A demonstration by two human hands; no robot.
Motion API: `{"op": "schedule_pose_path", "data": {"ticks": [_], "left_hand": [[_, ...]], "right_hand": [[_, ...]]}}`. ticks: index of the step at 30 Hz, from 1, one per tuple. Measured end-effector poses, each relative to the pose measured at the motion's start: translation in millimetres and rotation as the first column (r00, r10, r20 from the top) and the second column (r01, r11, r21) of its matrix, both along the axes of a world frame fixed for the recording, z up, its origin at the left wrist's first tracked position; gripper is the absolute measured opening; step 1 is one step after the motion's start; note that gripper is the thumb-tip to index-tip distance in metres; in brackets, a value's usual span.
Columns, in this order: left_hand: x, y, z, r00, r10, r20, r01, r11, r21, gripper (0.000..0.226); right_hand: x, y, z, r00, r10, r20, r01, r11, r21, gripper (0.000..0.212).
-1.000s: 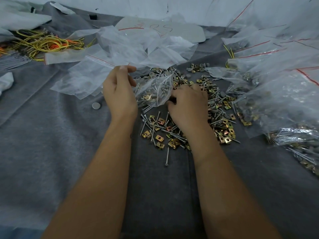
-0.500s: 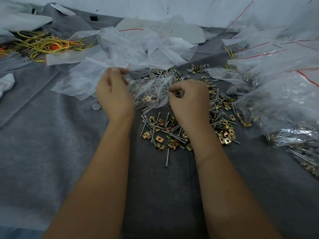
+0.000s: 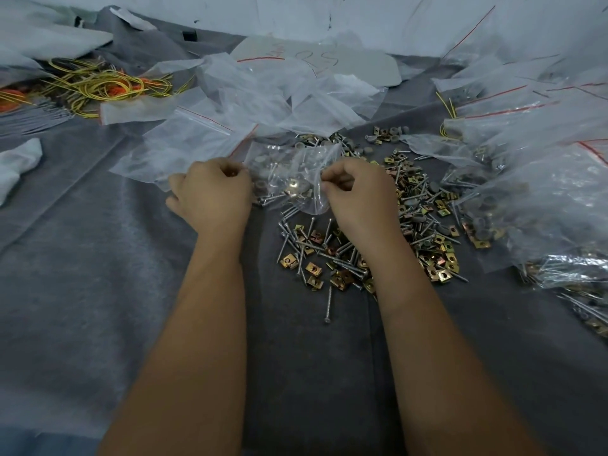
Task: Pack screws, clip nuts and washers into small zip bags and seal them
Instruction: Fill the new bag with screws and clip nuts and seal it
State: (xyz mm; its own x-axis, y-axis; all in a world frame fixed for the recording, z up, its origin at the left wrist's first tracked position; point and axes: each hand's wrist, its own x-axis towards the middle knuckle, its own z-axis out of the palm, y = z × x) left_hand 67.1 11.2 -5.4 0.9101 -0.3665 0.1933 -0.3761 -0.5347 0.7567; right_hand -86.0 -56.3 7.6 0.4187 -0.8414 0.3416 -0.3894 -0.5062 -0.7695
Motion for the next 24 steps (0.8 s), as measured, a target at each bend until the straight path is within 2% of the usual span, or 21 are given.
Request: {"op": "schedule_pose_path", "data": {"ticks": [2,4,5,7,10,12,14,16,17,19,21,23,24], "left_hand": [[1,0,2,0.994,-0.041,-0.103,0.018,0.976,-0.216,0.014],[-1,1,5,0.962,-0.167,-0.217,0.041,0.872,-0.489,0.011],[-2,1,6,0.95,-0.208,-0.233,0.041,0.823,-0.566,0.012],[-2,1,8,0.939,-0.249,-0.236,0.038,0.759,-0.649,0.013],[-2,0,10,0.939,-0.259,-0.225,0.03,0.715,-0.698,0.018],[-1,0,9,0.937,-0.261,-0.234,0.018,0.703,-0.711,0.018],[-1,0,6,0.962,-0.195,-0.191,0.025,0.76,-0.65,0.015],[-4,0,5,0.995,-0.092,-0.029,0.064,0.853,-0.518,0.018],[-6,-1,4,0.994,-0.107,0.039,0.112,0.864,-0.491,0.016],[-17,-5,5,0.952,-0.296,0.077,0.294,0.82,-0.491,0.006],[-29,-9,4,0.854,-0.507,0.118,0.508,0.763,-0.4,0.015],[-36,-12,2,0.766,-0.629,0.136,0.637,0.714,-0.291,0.019],[-38,-13,1,0.749,-0.647,0.144,0.66,0.706,-0.258,0.019]], "right_hand": [[-2,-2,0,0.999,-0.01,0.047,0.011,1.0,-0.014,0.017],[-3,-3,1,0.995,-0.017,0.1,0.019,1.0,-0.017,0.021],[-4,-3,2,0.991,-0.013,0.13,0.015,1.0,-0.013,0.024],[-4,-2,3,0.982,0.002,0.188,-0.004,1.0,0.013,0.03],[-4,-2,5,0.972,0.007,0.233,-0.016,0.999,0.037,0.03],[-3,-1,5,0.969,0.008,0.245,-0.019,0.999,0.044,0.026],[-1,-1,4,0.973,0.016,0.232,-0.029,0.998,0.049,0.024],[1,-1,3,0.982,0.03,0.185,-0.039,0.998,0.047,0.021],[2,-1,2,0.987,0.033,0.157,-0.041,0.998,0.044,0.02],[3,0,2,0.992,0.033,0.118,-0.036,0.999,0.024,0.016],[3,-1,2,0.994,0.038,0.099,-0.038,0.999,-0.001,0.015],[2,0,2,0.997,0.048,0.062,-0.046,0.998,-0.035,0.015],[2,0,2,0.998,0.047,0.031,-0.045,0.997,-0.066,0.016]]}}
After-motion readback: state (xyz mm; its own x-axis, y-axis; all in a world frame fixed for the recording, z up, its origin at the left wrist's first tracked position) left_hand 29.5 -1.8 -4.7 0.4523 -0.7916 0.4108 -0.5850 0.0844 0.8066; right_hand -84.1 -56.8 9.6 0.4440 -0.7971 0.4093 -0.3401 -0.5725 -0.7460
